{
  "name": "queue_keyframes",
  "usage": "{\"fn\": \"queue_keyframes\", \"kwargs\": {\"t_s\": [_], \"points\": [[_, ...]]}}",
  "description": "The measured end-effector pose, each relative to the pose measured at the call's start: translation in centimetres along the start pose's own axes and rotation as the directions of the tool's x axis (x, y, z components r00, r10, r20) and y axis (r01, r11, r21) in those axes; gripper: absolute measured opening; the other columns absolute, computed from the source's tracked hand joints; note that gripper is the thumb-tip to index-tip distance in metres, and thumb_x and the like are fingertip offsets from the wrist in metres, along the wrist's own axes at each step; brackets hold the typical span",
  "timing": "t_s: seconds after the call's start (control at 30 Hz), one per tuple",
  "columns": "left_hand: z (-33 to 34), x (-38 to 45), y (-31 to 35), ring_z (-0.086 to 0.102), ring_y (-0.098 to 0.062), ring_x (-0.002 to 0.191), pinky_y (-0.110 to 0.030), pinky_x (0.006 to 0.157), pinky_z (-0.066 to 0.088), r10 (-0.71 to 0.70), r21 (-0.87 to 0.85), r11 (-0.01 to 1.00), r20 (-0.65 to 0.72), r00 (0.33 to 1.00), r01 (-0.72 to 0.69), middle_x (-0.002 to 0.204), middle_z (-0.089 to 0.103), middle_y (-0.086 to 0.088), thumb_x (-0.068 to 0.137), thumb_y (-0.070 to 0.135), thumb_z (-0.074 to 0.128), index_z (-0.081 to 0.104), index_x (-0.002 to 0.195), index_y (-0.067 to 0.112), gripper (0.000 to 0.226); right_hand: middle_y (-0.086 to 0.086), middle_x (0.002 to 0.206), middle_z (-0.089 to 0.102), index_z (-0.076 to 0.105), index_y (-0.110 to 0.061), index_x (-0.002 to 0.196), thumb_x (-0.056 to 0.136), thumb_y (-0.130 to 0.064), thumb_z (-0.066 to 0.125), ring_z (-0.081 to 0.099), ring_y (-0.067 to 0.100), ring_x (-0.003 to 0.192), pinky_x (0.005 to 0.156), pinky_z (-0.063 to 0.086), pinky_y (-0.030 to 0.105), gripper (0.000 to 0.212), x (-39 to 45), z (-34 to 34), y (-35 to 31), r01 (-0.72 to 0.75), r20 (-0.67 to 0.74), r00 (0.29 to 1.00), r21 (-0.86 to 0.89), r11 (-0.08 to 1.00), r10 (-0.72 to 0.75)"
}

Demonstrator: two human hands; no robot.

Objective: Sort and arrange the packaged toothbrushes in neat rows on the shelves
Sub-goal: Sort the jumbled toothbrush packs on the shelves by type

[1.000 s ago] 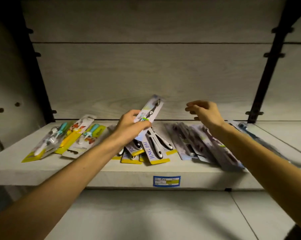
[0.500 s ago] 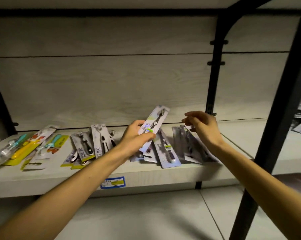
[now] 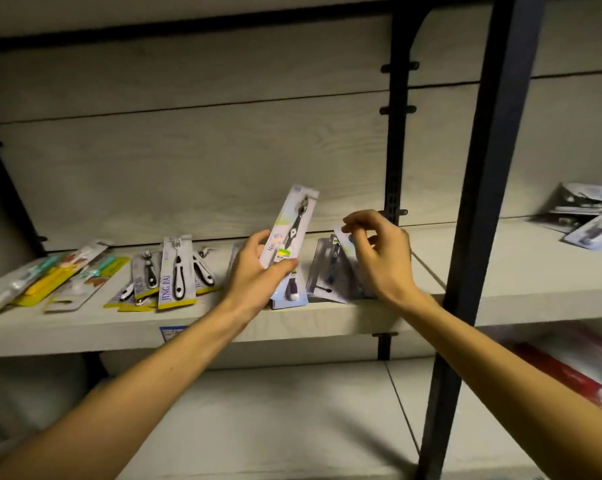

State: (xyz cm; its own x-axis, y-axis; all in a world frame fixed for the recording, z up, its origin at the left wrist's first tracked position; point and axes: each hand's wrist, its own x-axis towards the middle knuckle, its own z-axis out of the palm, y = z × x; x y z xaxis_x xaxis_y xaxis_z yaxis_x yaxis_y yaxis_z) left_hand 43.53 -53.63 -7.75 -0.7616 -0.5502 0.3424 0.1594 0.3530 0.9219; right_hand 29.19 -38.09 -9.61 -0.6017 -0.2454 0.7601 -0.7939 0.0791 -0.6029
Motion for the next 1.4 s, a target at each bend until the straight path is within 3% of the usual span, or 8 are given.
{"fn": "queue_keyframes", "kwargs": {"t_s": [0.17,0.3,0.43,0.67,0.8,0.93,1.23,1.4], "points": [[0.6,-4.3,0.8,0.067,-0.024,0.102,-0.025,0.081,0.056,0.02,-0.051,0.998,-0.018,1.0,-0.021,0.118,0.068,-0.014,0.084,-0.009,0.07,0.052,0.131,0.002,0.052,-0.013,0.108,0.067,0.06,-0.032,0.115,0.096,-0.038,0.044,0.061,0.005,0.097,0.078,0.057,0.035,0.025,-3.6,-3.1,-1.4,0.159,0.125,0.982,-0.172,0.972,-0.139],[1.4,-9.2,1.3,0.065,-0.012,0.087,-0.013,0.066,0.052,0.055,-0.072,0.996,0.006,0.998,-0.055,0.113,0.065,-0.011,0.081,-0.011,0.072,0.051,0.119,0.009,0.048,-0.012,0.108,0.066,0.061,-0.028,0.116,0.096,-0.025,0.051,0.064,0.008,0.098,0.079,0.057,0.038,0.023,-7.2,-7.2,-3.0,0.172,0.188,0.972,-0.175,0.969,-0.139],[2.7,-14.8,1.2,0.068,-0.01,0.081,-0.014,0.056,0.048,0.119,-0.124,0.986,0.074,0.99,-0.11,0.108,0.071,-0.006,0.069,0.008,0.077,0.054,0.111,0.018,0.05,-0.013,0.102,0.065,0.058,-0.032,0.113,0.095,-0.029,0.05,0.063,0.007,0.091,0.078,0.059,0.036,0.021,-11.8,-12.6,-3.8,0.133,0.17,0.981,-0.224,0.966,-0.096],[9.3,-19.2,3.8,0.068,-0.016,0.108,-0.027,0.083,0.056,0.161,-0.182,0.977,0.307,0.938,-0.109,0.117,0.072,0.006,0.072,0.015,0.073,0.059,0.123,0.023,0.053,-0.013,0.094,0.073,0.065,-0.03,0.108,0.095,-0.02,0.057,0.064,0.009,0.069,0.068,0.056,0.038,0.018,-14.8,-22.1,-2.9,-0.041,0.097,0.992,-0.395,0.918,0.085],[14.9,-19.3,6.5,0.066,-0.019,0.106,-0.038,0.092,0.054,0.136,-0.033,0.991,0.319,0.938,-0.133,0.115,0.067,0.005,0.069,0.029,0.071,0.049,0.136,0.032,0.07,-0.014,0.088,0.074,0.065,-0.031,0.107,0.093,-0.022,0.057,0.067,0.009,0.076,0.073,0.054,0.033,0.019,-15.2,-26.3,-1.4,-0.157,0.009,0.984,-0.458,0.875,0.181],[20.9,-18.0,8.7,0.066,-0.019,0.097,-0.027,0.082,0.055,0.067,0.072,0.993,0.262,0.963,-0.088,0.103,0.066,0.009,0.066,0.032,0.071,0.053,0.125,0.026,0.061,-0.017,0.09,0.073,0.061,-0.031,0.112,0.092,-0.023,0.058,0.067,0.014,0.081,0.074,0.053,0.033,0.022,-14.5,-30.0,1.0,-0.2,0.006,0.972,-0.512,0.835,0.237],[35.0,-9.5,9.6,0.059,-0.029,0.114,-0.034,0.094,0.05,-0.013,0.331,0.942,0.217,0.976,-0.061,0.134,0.057,-0.008,0.08,0.02,0.069,0.047,0.142,0.015,0.066,-0.007,0.106,0.074,0.053,-0.019,0.13,0.094,-0.02,0.057,0.065,0.022,0.096,0.075,0.047,0.033,0.036,-6.7,-38.1,9.9,-0.127,0.047,0.981,-0.564,0.816,0.186],[40.5,-4.9,9.0,0.054,-0.034,0.11,-0.035,0.08,0.041,0.123,0.613,0.749,0.242,0.962,-0.25,0.123,0.059,-0.011,0.088,0.026,0.057,0.054,0.11,0.016,0.025,0.003,0.117,0.068,0.051,-0.019,0.13,0.092,-0.023,0.057,0.06,0.028,0.108,0.08,0.053,0.042,0.039,0.1,-41.3,16.0,-0.028,0.142,0.975,-0.686,0.727,0.172]]}}
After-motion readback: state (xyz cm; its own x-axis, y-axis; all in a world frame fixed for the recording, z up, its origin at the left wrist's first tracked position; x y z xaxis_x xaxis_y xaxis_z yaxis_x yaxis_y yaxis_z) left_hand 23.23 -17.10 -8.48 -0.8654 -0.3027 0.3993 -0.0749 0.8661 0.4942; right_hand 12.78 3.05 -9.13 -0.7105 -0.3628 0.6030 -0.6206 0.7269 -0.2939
